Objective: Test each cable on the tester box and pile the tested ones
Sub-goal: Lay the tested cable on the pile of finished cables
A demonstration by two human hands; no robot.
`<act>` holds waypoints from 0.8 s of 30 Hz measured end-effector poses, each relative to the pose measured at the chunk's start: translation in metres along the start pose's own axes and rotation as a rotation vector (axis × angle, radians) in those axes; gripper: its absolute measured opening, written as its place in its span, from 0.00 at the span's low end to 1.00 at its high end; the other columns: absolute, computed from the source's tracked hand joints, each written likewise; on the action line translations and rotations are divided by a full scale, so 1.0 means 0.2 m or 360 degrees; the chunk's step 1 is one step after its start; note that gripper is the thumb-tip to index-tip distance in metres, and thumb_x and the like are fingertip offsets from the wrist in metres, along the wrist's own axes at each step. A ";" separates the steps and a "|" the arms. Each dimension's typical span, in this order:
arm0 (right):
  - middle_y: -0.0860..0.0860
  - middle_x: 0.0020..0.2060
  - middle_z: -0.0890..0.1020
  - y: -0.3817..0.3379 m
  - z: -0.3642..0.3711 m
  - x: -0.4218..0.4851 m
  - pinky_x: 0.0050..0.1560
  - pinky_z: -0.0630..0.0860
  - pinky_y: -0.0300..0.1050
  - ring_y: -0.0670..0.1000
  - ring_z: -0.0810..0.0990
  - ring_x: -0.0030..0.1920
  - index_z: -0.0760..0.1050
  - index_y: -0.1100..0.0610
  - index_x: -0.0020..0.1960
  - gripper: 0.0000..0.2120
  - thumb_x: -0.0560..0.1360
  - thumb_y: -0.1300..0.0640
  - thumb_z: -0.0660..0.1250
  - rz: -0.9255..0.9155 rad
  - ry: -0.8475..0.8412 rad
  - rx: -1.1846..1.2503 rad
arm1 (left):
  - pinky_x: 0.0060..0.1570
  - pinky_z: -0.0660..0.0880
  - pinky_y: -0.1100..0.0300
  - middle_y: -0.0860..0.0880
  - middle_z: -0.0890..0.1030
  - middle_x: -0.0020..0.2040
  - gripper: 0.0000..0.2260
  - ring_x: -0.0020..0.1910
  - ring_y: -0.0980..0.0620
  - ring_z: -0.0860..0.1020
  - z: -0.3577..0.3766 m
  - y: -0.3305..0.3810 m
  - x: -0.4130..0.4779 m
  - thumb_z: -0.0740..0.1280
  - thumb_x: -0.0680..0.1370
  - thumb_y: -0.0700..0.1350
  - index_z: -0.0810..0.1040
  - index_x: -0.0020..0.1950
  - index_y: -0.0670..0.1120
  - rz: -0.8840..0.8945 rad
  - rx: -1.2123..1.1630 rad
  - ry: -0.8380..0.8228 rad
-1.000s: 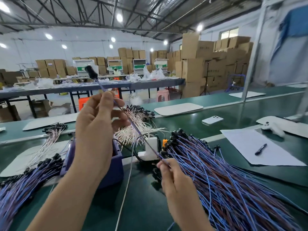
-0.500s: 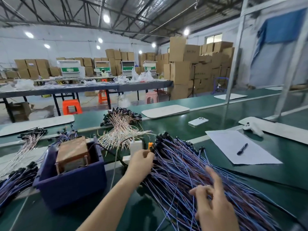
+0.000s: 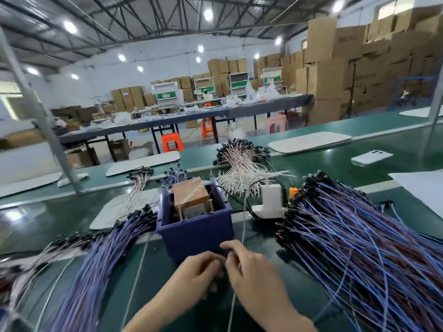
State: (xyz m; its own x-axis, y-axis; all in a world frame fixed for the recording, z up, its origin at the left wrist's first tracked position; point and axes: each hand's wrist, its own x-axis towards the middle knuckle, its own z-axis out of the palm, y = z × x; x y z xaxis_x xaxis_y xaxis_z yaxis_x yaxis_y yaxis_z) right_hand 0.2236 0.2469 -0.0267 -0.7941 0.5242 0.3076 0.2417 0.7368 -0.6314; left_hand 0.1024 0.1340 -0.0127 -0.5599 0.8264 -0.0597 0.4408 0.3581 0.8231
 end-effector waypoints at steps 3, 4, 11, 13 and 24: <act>0.45 0.45 0.84 -0.04 0.13 0.09 0.39 0.68 0.45 0.48 0.81 0.47 0.70 0.40 0.61 0.13 0.81 0.42 0.52 -0.0093 -0.0006 -0.0132 | 0.33 0.74 0.62 0.55 0.83 0.42 0.09 0.33 0.58 0.78 -0.19 -0.11 -0.05 0.62 0.84 0.47 0.81 0.53 0.56 -0.0005 0.0114 0.0112; 0.45 0.43 0.83 -0.03 0.16 0.11 0.38 0.67 0.45 0.49 0.81 0.45 0.71 0.41 0.61 0.13 0.81 0.42 0.52 -0.0087 -0.0023 -0.0185 | 0.32 0.73 0.65 0.57 0.83 0.41 0.08 0.32 0.60 0.77 -0.27 -0.15 -0.07 0.62 0.84 0.49 0.81 0.52 0.56 0.0035 0.0191 0.0240; 0.41 0.30 0.79 0.07 0.24 0.17 0.30 0.66 0.36 0.43 0.75 0.31 0.78 0.40 0.53 0.09 0.81 0.48 0.60 0.0151 -0.0170 0.0210 | 0.54 0.71 0.50 0.45 0.80 0.55 0.08 0.56 0.42 0.77 -0.73 -0.45 -0.02 0.63 0.83 0.47 0.81 0.56 0.47 -0.0139 0.0933 0.1027; 0.41 0.28 0.79 0.08 0.23 0.17 0.29 0.67 0.36 0.43 0.74 0.29 0.79 0.40 0.49 0.09 0.81 0.50 0.61 0.0180 -0.0134 0.0347 | 0.66 0.68 0.46 0.44 0.74 0.68 0.13 0.66 0.40 0.70 -0.78 -0.51 0.03 0.61 0.84 0.49 0.80 0.65 0.48 -0.0303 0.1248 0.0924; 0.46 0.28 0.80 0.09 0.19 0.16 0.26 0.68 0.32 0.42 0.75 0.27 0.80 0.41 0.47 0.12 0.81 0.54 0.60 0.0302 -0.0083 0.0759 | 0.75 0.56 0.46 0.48 0.59 0.81 0.19 0.79 0.43 0.55 -0.76 -0.56 0.34 0.55 0.85 0.51 0.70 0.76 0.54 -0.0325 0.1682 0.0664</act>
State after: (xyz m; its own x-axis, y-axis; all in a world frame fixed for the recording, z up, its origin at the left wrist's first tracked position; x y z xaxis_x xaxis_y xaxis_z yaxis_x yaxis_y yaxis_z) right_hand 0.1809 0.2598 -0.0553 -0.7905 0.5990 0.1280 0.1129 0.3479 -0.9307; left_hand -0.0903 0.0841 -0.0229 -0.7901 0.5736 0.2163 0.5722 0.8166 -0.0756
